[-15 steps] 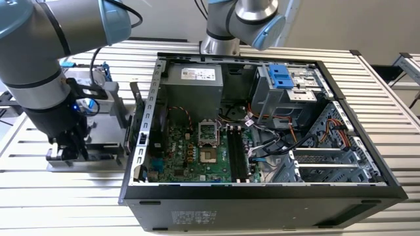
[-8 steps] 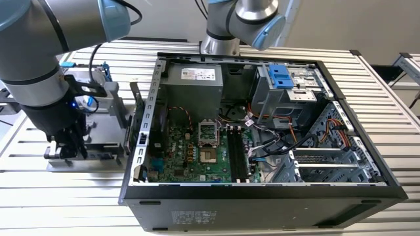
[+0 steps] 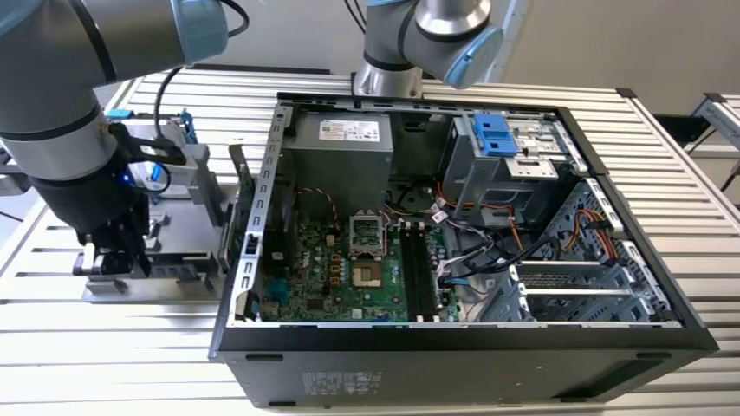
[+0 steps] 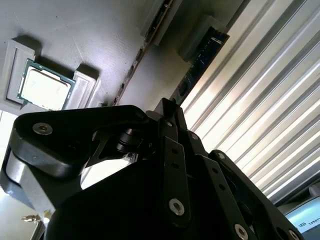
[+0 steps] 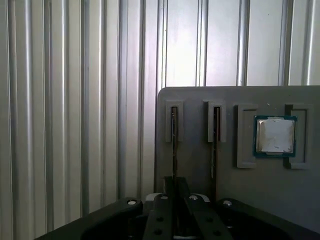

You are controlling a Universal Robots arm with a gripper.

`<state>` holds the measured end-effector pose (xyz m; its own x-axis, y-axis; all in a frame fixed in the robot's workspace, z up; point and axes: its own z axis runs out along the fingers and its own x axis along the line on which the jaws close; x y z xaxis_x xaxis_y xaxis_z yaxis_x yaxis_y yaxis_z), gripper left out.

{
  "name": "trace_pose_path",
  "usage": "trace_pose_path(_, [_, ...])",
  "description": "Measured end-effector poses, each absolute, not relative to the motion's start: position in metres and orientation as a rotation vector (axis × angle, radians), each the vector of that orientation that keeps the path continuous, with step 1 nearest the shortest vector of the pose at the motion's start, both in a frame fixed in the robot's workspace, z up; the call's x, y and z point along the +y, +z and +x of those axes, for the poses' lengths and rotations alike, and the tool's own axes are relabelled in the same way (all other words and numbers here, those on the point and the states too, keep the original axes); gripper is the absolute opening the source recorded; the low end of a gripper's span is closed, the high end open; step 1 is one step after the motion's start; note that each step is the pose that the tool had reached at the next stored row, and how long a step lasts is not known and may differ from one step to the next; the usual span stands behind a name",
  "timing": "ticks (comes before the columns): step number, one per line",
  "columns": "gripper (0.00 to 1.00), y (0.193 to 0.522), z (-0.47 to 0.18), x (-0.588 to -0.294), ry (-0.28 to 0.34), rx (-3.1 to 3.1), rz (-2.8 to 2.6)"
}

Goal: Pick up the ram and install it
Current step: 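Pick up the ram and move it above insertion slot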

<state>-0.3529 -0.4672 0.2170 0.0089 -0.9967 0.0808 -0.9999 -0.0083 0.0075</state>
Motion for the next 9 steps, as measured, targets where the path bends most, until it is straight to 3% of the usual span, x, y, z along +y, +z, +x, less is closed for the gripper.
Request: trace_pose_path(9, [0.00,0.2265,-0.3529,-0.4672,0.080,-2.167,2.186])
